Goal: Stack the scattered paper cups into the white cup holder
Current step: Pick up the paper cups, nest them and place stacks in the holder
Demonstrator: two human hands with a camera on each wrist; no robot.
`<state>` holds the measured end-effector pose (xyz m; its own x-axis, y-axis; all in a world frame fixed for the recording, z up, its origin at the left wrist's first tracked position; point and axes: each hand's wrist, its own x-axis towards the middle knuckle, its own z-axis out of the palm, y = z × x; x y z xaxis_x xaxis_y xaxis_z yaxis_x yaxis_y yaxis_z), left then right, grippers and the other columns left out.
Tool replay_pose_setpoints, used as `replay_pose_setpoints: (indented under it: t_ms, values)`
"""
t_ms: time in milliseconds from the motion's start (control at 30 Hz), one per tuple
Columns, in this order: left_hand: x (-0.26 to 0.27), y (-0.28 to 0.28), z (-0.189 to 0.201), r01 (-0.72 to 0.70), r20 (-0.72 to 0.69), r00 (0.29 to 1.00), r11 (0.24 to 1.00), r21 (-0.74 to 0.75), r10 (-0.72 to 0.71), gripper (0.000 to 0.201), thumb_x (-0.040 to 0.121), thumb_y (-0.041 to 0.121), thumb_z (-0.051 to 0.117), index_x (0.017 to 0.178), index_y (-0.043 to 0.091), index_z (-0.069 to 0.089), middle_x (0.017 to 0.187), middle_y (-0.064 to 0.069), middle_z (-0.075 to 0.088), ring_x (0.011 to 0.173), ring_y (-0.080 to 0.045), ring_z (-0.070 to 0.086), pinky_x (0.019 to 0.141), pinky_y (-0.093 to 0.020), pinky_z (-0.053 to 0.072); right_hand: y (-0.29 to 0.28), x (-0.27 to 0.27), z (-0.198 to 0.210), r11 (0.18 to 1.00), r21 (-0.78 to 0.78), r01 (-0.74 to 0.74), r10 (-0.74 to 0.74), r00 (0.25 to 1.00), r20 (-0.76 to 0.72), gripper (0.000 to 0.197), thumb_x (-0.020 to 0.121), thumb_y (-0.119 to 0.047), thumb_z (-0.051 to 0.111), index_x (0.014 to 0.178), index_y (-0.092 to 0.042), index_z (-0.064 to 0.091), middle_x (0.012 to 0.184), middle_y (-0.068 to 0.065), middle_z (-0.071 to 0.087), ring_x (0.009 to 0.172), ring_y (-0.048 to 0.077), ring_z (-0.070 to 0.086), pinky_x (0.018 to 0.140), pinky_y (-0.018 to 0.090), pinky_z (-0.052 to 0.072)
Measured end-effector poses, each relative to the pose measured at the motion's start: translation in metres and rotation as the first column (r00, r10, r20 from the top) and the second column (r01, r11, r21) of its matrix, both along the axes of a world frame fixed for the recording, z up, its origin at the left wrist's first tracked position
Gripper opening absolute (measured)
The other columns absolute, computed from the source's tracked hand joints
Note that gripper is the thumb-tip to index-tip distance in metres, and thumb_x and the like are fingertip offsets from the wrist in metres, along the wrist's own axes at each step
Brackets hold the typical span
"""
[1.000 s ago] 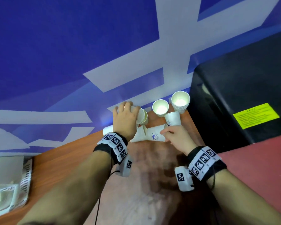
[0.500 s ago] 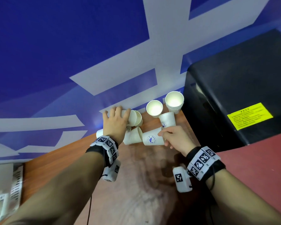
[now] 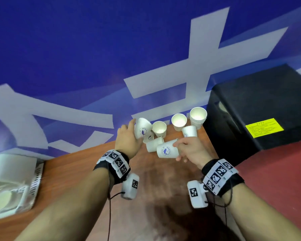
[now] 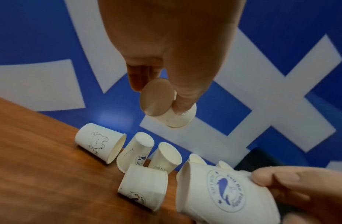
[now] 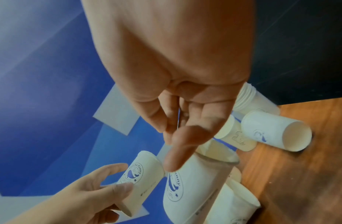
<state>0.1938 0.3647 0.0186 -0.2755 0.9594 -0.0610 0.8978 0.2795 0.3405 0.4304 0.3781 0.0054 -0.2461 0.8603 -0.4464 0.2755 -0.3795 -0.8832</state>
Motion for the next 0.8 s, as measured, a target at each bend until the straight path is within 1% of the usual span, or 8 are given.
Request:
replay_pose_setpoints:
  t_ms: [100,267,367,433,533,600,733,800]
  values:
    - [-0.012,-0.032,0.009,-0.059,0.137,0.989,0.998,0.028,0.055,0.074,0.082,0.034,0.065,0.145,0.020,0.029,0.118,-0.013,0.060,0.110,-0.036,0.051,0.091,-0.043,0.044,-0.019,-0.019,0.018,0.999,0.014,-0.045,0.045,0.999,-0.014,0.018,0.091,-0.003,0.049,0.090,-0.004,0.067,0.097,0.013,0.066,0.062,0.032,0.071,0.042,0.026,0.044]
    - [-0.043,-0.094,0.025,-0.105,0.304,0.950,0.992,0.076,0.077,0.072,0.082,0.035,0.064,0.145,0.025,0.030,0.119,-0.005,0.064,0.104,-0.029,0.061,0.091,-0.041,0.048,-0.057,-0.058,0.040,0.986,0.101,-0.135,0.134,0.991,0.014,0.015,0.092,-0.009,0.054,0.087,-0.013,0.068,0.092,0.013,0.071,0.070,0.026,0.073,0.057,0.035,0.054]
    - [-0.066,-0.138,0.038,-0.160,0.475,0.874,0.983,0.088,0.099,0.063,0.083,0.029,0.062,0.140,0.035,0.035,0.122,0.005,0.061,0.105,-0.020,0.061,0.091,-0.036,0.049,-0.085,-0.091,0.054,0.972,0.140,-0.190,0.185,0.982,0.049,0.016,0.092,-0.010,0.054,0.091,-0.008,0.070,0.090,0.007,0.071,0.072,0.020,0.072,0.060,0.030,0.055]
    - [-0.087,-0.170,0.043,-0.183,0.575,0.811,0.980,0.074,0.108,0.061,0.080,0.025,0.061,0.132,0.045,0.037,0.114,0.010,0.062,0.098,-0.014,0.062,0.091,-0.037,0.051,-0.109,-0.117,0.062,0.956,0.182,-0.231,0.219,0.972,0.084,0.018,0.091,-0.008,0.053,0.091,-0.007,0.071,0.084,0.008,0.072,0.074,0.020,0.071,0.063,0.030,0.056]
    - [-0.125,-0.223,0.046,-0.205,0.630,0.765,0.978,0.038,0.135,0.074,0.074,0.030,0.061,0.139,0.046,0.030,0.109,0.006,0.066,0.095,-0.014,0.063,0.091,-0.040,0.053,-0.151,-0.160,0.068,0.929,0.228,-0.290,0.267,0.955,0.126,0.021,0.090,-0.005,0.052,0.085,-0.012,0.072,0.077,0.010,0.072,0.073,0.020,0.068,0.069,0.034,0.057]
    - [-0.152,-0.261,0.045,-0.215,0.648,0.747,0.976,0.027,0.147,0.087,0.073,0.029,0.064,0.147,0.042,0.021,0.111,0.004,0.066,0.096,-0.014,0.064,0.090,-0.037,0.054,-0.184,-0.190,0.070,0.911,0.251,-0.326,0.297,0.944,0.146,0.020,0.089,-0.006,0.055,0.082,-0.014,0.072,0.075,0.009,0.072,0.071,0.019,0.066,0.071,0.036,0.057]
    - [-0.204,-0.337,0.050,-0.202,0.681,0.719,0.979,0.015,0.138,0.093,0.068,0.026,0.068,0.145,0.048,0.021,0.107,0.004,0.064,0.083,-0.015,0.067,0.074,-0.033,0.056,-0.253,-0.248,0.076,0.874,0.311,-0.374,0.332,0.926,0.180,0.014,0.086,-0.009,0.062,0.077,-0.012,0.073,0.072,0.006,0.071,0.065,0.015,0.063,0.070,0.035,0.056]
    - [-0.227,-0.371,0.054,-0.184,0.673,0.729,0.983,0.021,0.122,0.089,0.068,0.022,0.069,0.142,0.045,0.027,0.104,0.004,0.063,0.076,-0.014,0.064,0.067,-0.029,0.053,-0.283,-0.275,0.078,0.842,0.348,-0.412,0.358,0.909,0.211,0.013,0.083,-0.009,0.065,0.075,-0.016,0.074,0.071,-0.002,0.071,0.065,0.010,0.063,0.070,0.031,0.054]
